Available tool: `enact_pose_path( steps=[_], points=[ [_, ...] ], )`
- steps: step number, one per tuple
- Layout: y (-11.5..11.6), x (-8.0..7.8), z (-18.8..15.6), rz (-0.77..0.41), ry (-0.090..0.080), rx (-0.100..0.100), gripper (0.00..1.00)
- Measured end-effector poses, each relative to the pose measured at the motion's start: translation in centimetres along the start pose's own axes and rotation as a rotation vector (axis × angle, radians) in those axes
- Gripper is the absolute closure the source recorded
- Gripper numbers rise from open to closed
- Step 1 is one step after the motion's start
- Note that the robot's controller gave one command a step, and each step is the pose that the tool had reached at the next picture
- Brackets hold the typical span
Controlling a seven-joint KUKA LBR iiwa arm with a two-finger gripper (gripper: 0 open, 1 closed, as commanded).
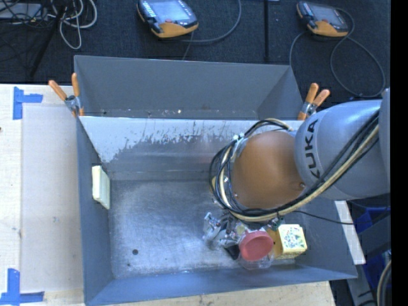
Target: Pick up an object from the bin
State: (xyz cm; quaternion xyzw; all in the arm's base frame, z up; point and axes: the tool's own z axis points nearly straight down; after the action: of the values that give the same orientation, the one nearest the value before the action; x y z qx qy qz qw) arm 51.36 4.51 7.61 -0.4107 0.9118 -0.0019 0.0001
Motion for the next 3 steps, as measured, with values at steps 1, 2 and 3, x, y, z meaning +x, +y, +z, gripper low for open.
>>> enact_pose_path(
  steps=[1, 2, 3],
  points=[
    [0.1, -0.4, 0.1, 0.0, -0.016, 0.004, 0.0],
    [0.1, -0.4, 0.1, 0.001, -0.016, 0.003, 0.0],
    [-1.9, 2.1, 0.0, 0.052, -0.011, -0.004, 0.0]
  ],
)
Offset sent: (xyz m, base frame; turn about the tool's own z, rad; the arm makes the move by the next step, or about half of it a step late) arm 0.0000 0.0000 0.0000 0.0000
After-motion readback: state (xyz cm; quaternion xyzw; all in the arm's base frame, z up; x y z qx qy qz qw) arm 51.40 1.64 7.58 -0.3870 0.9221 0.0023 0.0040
